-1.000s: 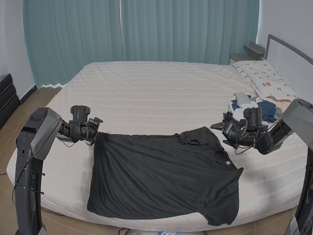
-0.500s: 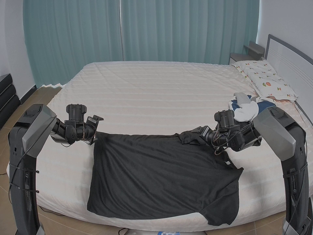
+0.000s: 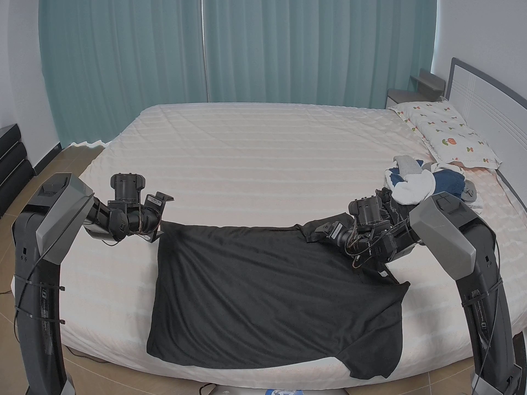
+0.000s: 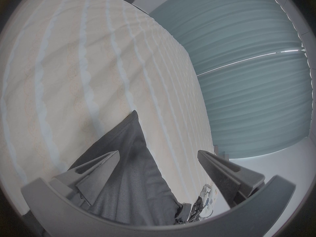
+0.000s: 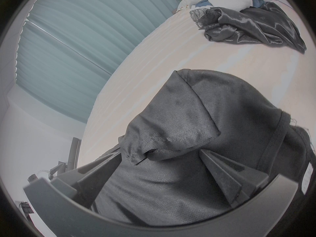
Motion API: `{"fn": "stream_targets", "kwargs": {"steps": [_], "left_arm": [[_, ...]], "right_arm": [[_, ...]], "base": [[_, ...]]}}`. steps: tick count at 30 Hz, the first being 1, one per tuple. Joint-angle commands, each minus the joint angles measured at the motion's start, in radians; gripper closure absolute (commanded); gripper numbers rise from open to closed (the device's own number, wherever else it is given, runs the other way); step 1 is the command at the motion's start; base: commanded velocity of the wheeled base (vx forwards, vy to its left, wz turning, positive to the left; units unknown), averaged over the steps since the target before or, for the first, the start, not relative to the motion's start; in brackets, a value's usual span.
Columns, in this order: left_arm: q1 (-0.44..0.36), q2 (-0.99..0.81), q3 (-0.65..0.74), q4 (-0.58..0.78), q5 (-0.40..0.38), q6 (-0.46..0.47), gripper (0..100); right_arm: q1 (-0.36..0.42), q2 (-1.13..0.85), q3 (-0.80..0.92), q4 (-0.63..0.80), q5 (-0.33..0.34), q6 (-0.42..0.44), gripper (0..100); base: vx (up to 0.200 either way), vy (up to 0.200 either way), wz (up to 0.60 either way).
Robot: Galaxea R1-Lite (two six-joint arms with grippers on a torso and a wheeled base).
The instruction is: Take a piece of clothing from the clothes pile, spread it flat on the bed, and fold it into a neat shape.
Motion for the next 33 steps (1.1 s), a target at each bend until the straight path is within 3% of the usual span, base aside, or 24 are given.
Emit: {"fn": "stream_targets", "kwargs": {"steps": [1,11,15,24,30,33], "left_arm": [[0.003,-0.001,-0.001,-0.003,-0.001,-0.001,0],[0.004,-0.001,0.005,-0.008,0.001,-0.001,0],[0.003,-0.001,0.007,-0.008,0.001,0.002,0],[0.003,0.001,0.007,-0.005,0.001,0.002,0],[0.003,0.003,0.004,-0.005,0.002,0.002,0],[0.003,0.003,0.002,-0.003,0.002,0.002,0]], "right_arm": [[0.007,0.016,-0.008,0.000,0.003,0.001,0],[0.024,0.098,-0.128,0.014,-0.020,0.015,0],[0.025,0.105,-0.183,0.011,-0.068,0.023,0],[-0.013,0.075,-0.212,-0.009,-0.080,0.056,0],[-0.036,0.085,-0.260,-0.113,-0.077,0.156,0],[-0.039,0.084,-0.262,-0.139,-0.072,0.167,0]], "base": [[0.000,0.000,0.00],[0.000,0.000,0.00],[0.000,0.000,0.00],[0.000,0.000,0.00],[0.000,0.000,0.00],[0.000,0.000,0.00]]}}
